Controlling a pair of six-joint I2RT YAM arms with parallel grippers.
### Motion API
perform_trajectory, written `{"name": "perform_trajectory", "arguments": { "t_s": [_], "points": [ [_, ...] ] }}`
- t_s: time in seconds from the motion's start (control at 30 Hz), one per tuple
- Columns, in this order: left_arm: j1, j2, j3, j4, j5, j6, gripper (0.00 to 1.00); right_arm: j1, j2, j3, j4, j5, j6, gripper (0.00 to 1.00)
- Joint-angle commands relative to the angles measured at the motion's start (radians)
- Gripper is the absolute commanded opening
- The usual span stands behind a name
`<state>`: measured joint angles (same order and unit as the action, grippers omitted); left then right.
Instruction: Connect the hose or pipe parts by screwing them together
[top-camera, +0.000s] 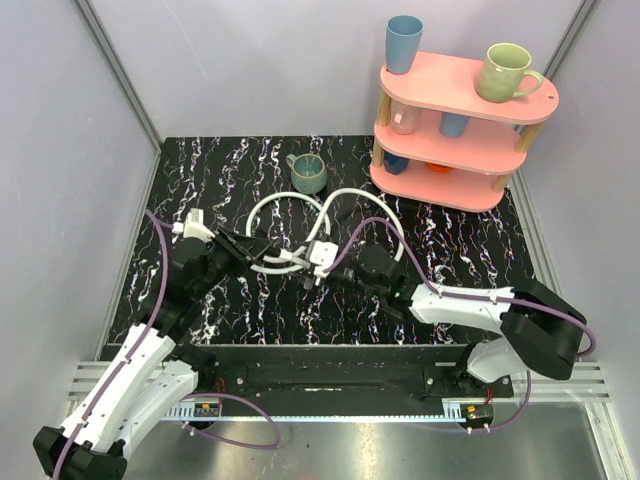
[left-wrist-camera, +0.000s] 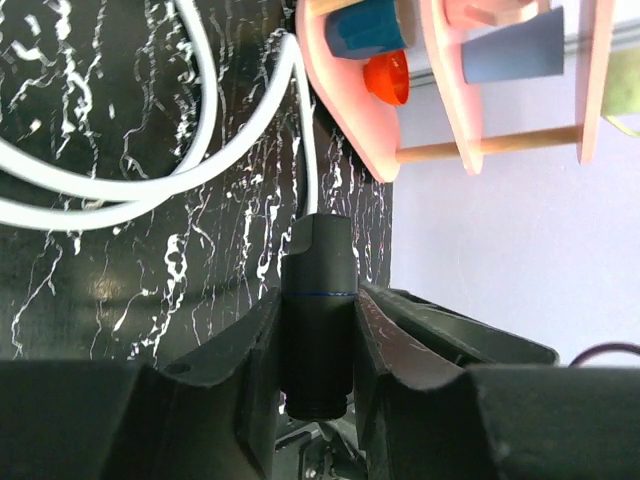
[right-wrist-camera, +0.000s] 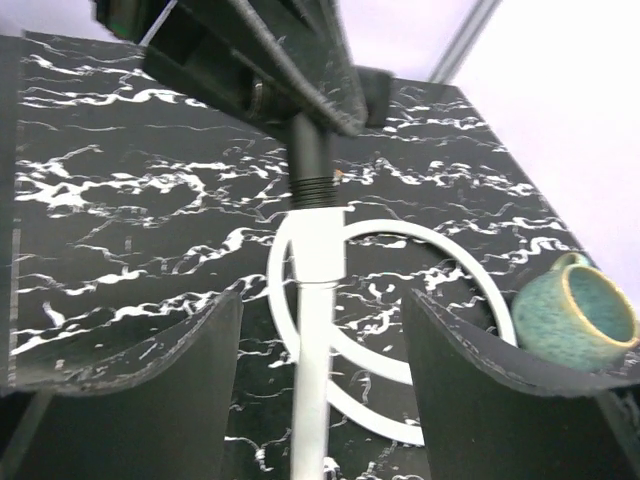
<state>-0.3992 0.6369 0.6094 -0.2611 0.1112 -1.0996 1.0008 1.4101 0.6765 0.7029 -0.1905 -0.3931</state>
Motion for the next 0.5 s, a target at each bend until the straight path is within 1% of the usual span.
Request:
{"name": "perform_trajectory", "arguments": {
  "t_s": [0.0,0.13,0.3,0.37,0.4,0.47],
  "points": [
    [0.002,-0.031,0.05,-0.024,-0.077,-0.157,0.0,0.022,0.035,0.04,0.103,0.146,-0.127,0.72],
    [0.002,-0.037,0.038,-0.02,-0.058,-0.221,0.0,0.05,0.09,0.07,0.11,0.158,-0.191,0.7],
    [0.002,-0.036,0.046,-0.035,-0.041,-0.243,0.0,0.073,0.128,0.101,0.138,0.174,-0.225,0.69],
    [0.002,-0.036,0.047,-0.046,-0.044,-0.25,0.0,0.081,0.144,0.106,0.153,0.175,-0.228,0.66],
    [0.002,-0.037,0.047,-0.052,-0.041,-0.259,0.0,0.082,0.147,0.109,0.164,0.175,-0.23,0.62],
    [0.002,-0.042,0.044,-0.058,-0.042,-0.27,0.0,0.091,0.153,0.118,0.168,0.174,-0.233,0.59]
  ]
}}
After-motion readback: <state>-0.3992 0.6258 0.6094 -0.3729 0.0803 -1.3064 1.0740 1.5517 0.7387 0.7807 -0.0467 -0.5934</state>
